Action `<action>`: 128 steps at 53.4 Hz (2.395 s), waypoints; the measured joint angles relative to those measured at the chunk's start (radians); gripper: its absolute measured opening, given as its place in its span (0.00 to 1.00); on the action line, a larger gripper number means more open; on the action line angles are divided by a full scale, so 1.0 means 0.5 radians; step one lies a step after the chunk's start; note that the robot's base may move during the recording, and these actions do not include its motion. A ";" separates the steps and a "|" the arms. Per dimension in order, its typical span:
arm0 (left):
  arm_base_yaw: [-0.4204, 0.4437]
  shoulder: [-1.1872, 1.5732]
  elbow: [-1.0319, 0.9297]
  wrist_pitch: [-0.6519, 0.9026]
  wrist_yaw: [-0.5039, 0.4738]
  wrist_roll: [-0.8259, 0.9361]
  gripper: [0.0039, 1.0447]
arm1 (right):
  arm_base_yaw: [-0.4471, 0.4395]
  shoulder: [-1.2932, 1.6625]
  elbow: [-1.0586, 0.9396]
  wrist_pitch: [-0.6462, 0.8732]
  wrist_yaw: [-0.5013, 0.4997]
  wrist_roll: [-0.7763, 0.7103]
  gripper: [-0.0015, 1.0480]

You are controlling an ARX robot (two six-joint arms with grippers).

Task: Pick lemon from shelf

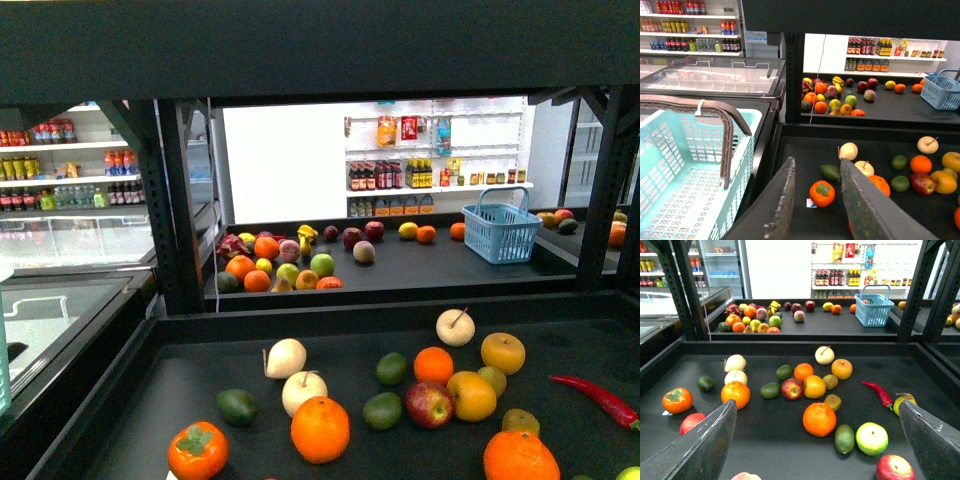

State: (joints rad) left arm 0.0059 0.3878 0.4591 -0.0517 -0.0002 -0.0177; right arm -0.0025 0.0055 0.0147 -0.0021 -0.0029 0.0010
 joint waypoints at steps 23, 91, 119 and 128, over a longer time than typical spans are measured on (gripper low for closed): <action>-0.005 -0.494 -0.593 0.045 0.000 0.014 0.02 | 0.000 0.000 0.000 0.000 0.001 0.000 0.93; -0.006 -0.764 -0.890 0.092 0.000 0.014 0.57 | 0.000 -0.002 0.000 0.001 0.000 -0.001 0.93; -0.007 -0.764 -0.890 0.092 0.000 0.018 0.92 | 0.000 -0.002 0.000 0.001 0.000 -0.001 0.93; -0.006 -0.764 -0.890 0.092 0.000 0.018 0.92 | 0.000 -0.002 0.000 0.000 0.000 -0.001 0.93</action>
State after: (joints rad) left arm 0.0029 0.0055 0.0139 -0.0055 -0.0002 -0.0090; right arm -0.0025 0.0048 0.0147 -0.0021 -0.0029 0.0006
